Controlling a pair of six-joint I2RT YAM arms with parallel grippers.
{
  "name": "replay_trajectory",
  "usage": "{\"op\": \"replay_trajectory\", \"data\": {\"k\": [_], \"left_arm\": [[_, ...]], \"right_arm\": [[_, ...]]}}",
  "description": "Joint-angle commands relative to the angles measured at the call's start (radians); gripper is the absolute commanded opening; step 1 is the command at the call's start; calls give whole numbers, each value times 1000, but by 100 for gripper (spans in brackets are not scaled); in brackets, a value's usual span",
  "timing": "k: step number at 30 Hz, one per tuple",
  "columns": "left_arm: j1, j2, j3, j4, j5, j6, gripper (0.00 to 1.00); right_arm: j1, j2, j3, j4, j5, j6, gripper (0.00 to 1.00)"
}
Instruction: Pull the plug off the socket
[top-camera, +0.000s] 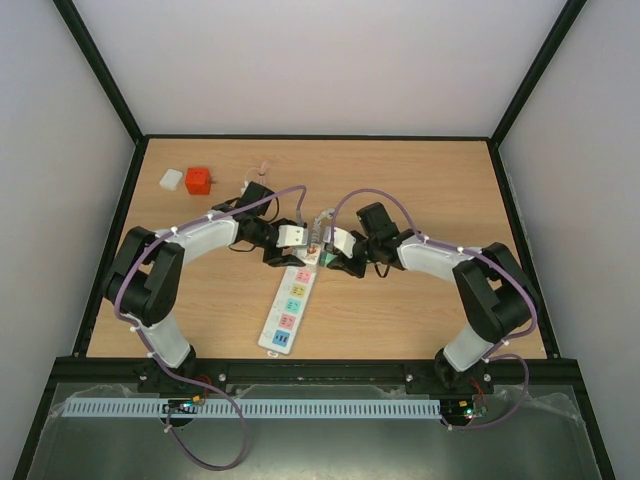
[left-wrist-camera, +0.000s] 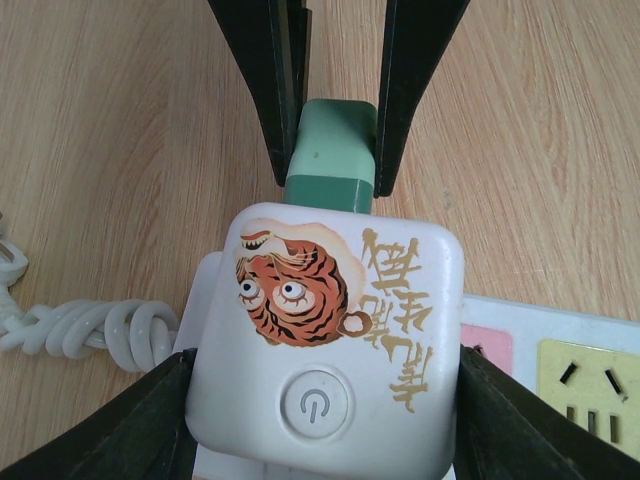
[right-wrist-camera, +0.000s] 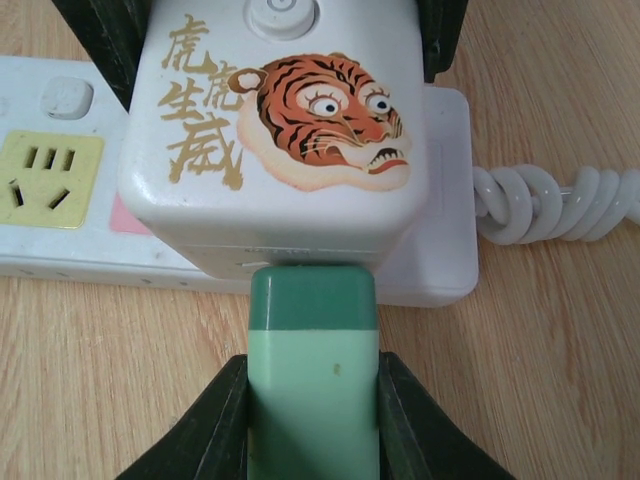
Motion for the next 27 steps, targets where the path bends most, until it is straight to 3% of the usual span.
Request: {"op": "replay_trajectory", "data": {"k": [1, 27], "left_arm": [[11, 4, -4, -40, -25, 29, 34], [13, 5, 8, -47, -49, 14, 30]], "right_arm": [[-44, -50, 9, -63, 20, -26, 12], [-105, -115, -43, -116, 34, -63, 9]]}}
